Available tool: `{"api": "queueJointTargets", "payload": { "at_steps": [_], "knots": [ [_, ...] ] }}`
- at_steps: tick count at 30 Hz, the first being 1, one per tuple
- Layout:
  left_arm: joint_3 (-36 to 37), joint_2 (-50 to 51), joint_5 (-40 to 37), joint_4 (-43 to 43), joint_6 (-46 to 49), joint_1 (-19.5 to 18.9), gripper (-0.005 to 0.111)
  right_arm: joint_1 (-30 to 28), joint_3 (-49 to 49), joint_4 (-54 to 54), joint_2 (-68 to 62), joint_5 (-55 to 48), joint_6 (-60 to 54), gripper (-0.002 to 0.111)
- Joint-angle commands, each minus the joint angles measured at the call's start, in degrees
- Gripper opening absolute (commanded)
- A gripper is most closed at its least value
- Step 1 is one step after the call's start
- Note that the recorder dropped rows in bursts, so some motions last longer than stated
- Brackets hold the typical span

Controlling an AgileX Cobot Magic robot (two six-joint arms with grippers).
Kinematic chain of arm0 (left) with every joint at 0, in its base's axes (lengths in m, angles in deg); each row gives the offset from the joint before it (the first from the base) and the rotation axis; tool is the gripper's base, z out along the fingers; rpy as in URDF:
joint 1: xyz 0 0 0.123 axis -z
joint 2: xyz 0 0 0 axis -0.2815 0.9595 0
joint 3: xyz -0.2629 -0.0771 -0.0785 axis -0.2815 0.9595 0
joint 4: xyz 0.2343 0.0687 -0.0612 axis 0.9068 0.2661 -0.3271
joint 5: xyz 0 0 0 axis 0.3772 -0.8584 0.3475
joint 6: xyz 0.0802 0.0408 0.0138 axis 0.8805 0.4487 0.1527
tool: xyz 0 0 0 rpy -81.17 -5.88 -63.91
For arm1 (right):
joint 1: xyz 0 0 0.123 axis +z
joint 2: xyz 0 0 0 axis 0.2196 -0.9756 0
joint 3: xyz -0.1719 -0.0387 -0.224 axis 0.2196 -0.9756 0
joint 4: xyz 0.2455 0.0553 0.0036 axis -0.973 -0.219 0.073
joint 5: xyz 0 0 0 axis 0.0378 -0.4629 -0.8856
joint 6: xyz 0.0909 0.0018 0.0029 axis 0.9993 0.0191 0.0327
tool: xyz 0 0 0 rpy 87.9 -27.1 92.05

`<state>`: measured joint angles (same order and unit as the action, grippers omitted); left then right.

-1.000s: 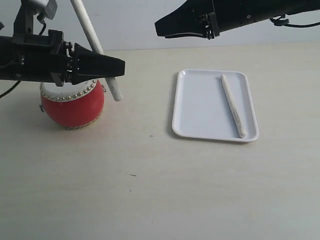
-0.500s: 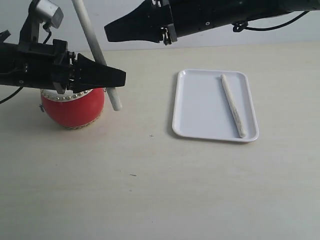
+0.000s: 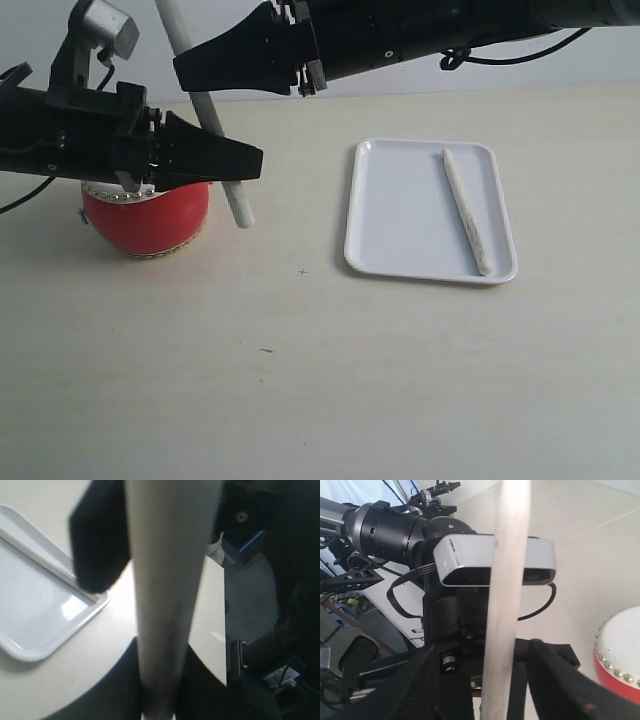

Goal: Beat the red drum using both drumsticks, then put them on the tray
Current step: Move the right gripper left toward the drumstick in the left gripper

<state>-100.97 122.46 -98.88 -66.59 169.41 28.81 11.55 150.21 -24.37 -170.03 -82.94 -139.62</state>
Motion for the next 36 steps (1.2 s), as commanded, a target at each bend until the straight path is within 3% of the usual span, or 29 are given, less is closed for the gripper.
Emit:
{"api": "queueJointTargets", "payload": {
  "at_steps": [1,20,23,34,36],
  "knots": [
    [-0.3,0.0,-0.9,-0.7,0.6,1.5,0.0,0.1,-0.2,-0.3,0.5,-0.1,-0.4,0.051],
    [-0.3,0.0,-0.9,-1.1,1.2,1.9,0.0,1.7,-0.2,3.4,0.5,-0.1,4.5,0.05],
    [-0.3,0.0,-0.9,-1.1,1.2,2.5,0.0,2.4,-0.2,3.4,0.5,-0.1,4.6,0.043],
    [-0.3,0.0,-0.9,-2.4,1.0,2.5,0.0,2.4,-0.2,2.0,0.5,-0.1,4.7,0.0],
    [-0.3,0.0,-0.9,-2.4,0.6,2.5,0.004,2.4,-0.2,1.4,0.5,-0.1,5.6,0.0]
  ]
}}
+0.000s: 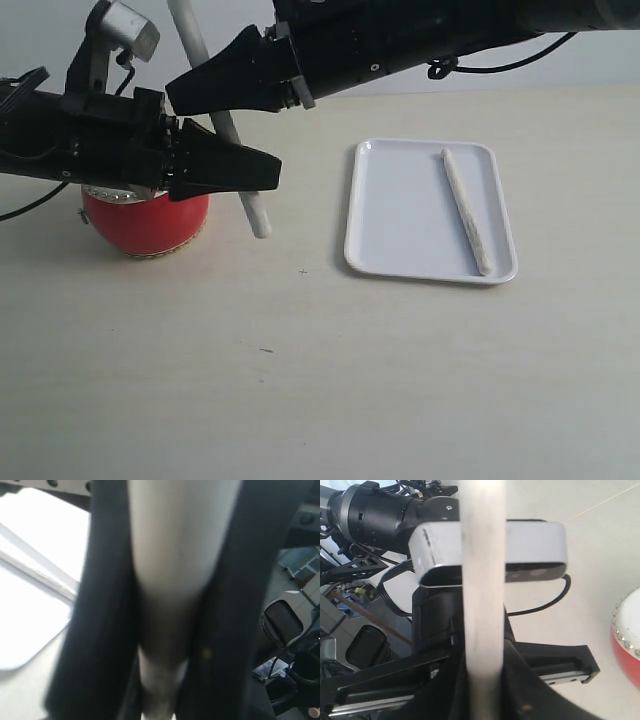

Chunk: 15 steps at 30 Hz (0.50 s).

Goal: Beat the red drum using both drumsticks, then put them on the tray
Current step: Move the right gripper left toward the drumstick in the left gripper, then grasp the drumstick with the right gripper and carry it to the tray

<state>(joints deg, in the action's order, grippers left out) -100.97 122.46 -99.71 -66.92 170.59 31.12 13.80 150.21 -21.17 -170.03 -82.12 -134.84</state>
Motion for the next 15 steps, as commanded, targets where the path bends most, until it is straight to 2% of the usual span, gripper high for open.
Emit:
{"api": "queueJointTargets", "payload": {
  "at_steps": [1,3,7,9,11,15],
  "knots": [
    [-0.3,0.0,0.0,-2.3,-0.6,0.1,0.008,0.2,-0.2,-2.2,0.5,-0.9,0.8,0.0],
    [-0.3,0.0,0.0,-2.3,-1.2,0.1,0.02,0.2,-0.2,-2.9,0.5,-0.9,0.8,0.0],
    [-0.3,0.0,0.0,-2.5,-2.1,-0.2,0.054,0.1,-0.2,-4.1,0.5,-0.5,2.1,0.0],
    [-0.3,0.0,0.0,-2.1,-3.7,-1.1,0.068,0.1,0.0,-3.1,0.5,5.0,5.9,0.0],
    [-0.3,0.0,0.0,-1.8,-4.9,-2.3,0.076,-0.2,0.7,0.4,0.5,11.0,10.3,0.0],
    [-0.3,0.0,0.0,-0.2,-7.6,-5.1,0.077,-3.1,4.1,10.5,0.5,20.5,24.5,0.0]
  ]
}}
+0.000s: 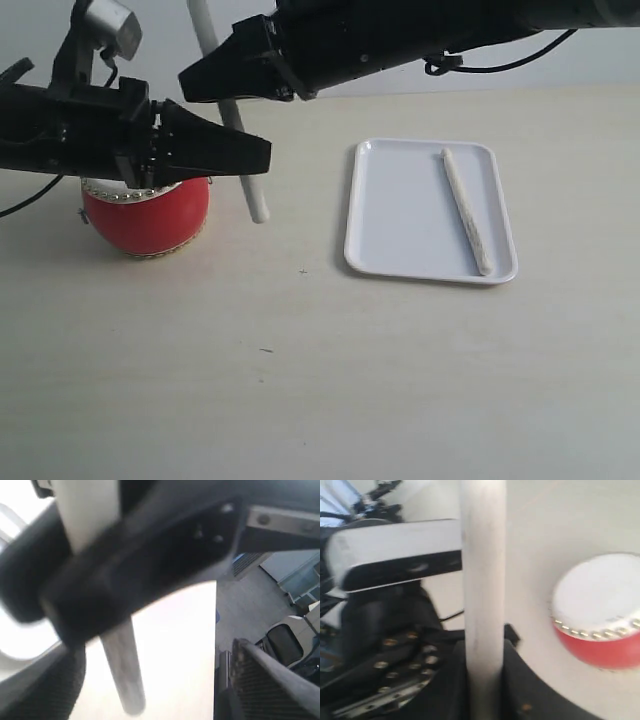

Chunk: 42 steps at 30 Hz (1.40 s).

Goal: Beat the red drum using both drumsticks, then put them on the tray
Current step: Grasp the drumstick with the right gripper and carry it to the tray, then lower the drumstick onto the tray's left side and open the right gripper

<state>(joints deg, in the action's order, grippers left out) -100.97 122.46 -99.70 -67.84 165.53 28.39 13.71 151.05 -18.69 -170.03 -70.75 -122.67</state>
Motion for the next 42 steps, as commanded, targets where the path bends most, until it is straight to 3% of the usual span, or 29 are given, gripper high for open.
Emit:
{"api": "queueJointTargets", "payload": {
  "at_steps": [1,7,10,13,16,22,27,42],
  "knots": [
    [-0.3,0.0,0.6,0.9,-2.7,-3.1,0.077,-4.0,4.0,9.7,0.5,10.1,14.9,0.0],
    [-0.3,0.0,5.1,1.3,-4.1,-5.8,0.076,-11.1,6.7,25.9,0.5,16.7,37.2,0.0],
    [-0.3,0.0,10.4,1.3,-6.2,-5.8,0.069,-12.4,6.7,40.5,-0.2,18.3,52.0,0.0],
    [-0.3,0.0,15.1,1.5,-8.5,-5.8,0.052,-12.4,6.7,53.9,-2.0,17.9,64.6,0.0],
    [-0.3,-0.5,15.8,2.8,-7.5,-5.8,0.001,-12.4,7.2,55.9,-7.5,15.0,67.9,0.0],
    [-0.3,-2.2,22.7,3.5,-8.2,-5.8,0.0,-12.4,17.3,56.9,-16.7,0.3,68.7,0.0],
    [-0.3,-2.6,23.6,3.4,-8.2,-5.8,0.0,-12.4,18.9,60.9,-20.5,1.8,75.9,0.0],
    [-0.3,-2.6,23.6,2.7,-8.0,-5.8,0.0,-12.4,18.9,66.0,-22.5,1.7,80.3,0.0]
  ]
}}
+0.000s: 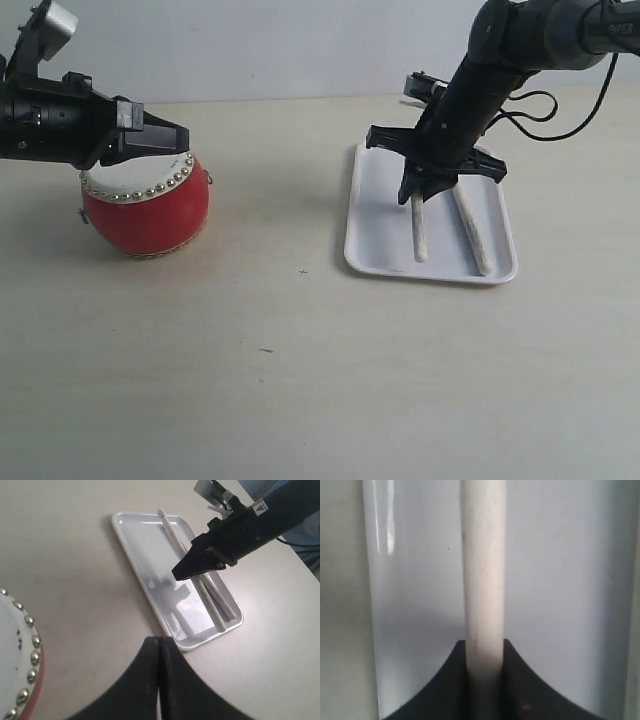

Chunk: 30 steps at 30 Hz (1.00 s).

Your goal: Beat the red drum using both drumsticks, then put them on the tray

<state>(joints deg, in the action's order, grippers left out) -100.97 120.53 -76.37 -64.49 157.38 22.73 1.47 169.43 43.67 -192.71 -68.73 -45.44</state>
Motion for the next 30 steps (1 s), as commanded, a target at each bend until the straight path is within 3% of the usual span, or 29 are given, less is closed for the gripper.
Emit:
{"api": "queueJointTargets", "payload": {
  "at_steps": [1,12,24,30],
  "knots": [
    [-0.3,-0.6,0.2,-0.7,0.2,-0.1,0.0,-0.1,0.5,4.4,0.2,-0.3,3.6,0.0],
    [-0.3,-0.6,0.2,-0.7,0.2,-0.1,0.0,-0.1,0.5,5.2,0.2,-0.6,3.9,0.0],
    [-0.3,-0.6,0.2,-0.6,0.3,-0.1,0.0,-0.1,0.5,5.7,0.2,0.5,3.9,0.04],
    [-0.3,-0.6,0.2,-0.6,1.7,-0.1,0.0,-0.1,1.3,5.7,2.1,-0.6,2.9,0.043]
  ]
}}
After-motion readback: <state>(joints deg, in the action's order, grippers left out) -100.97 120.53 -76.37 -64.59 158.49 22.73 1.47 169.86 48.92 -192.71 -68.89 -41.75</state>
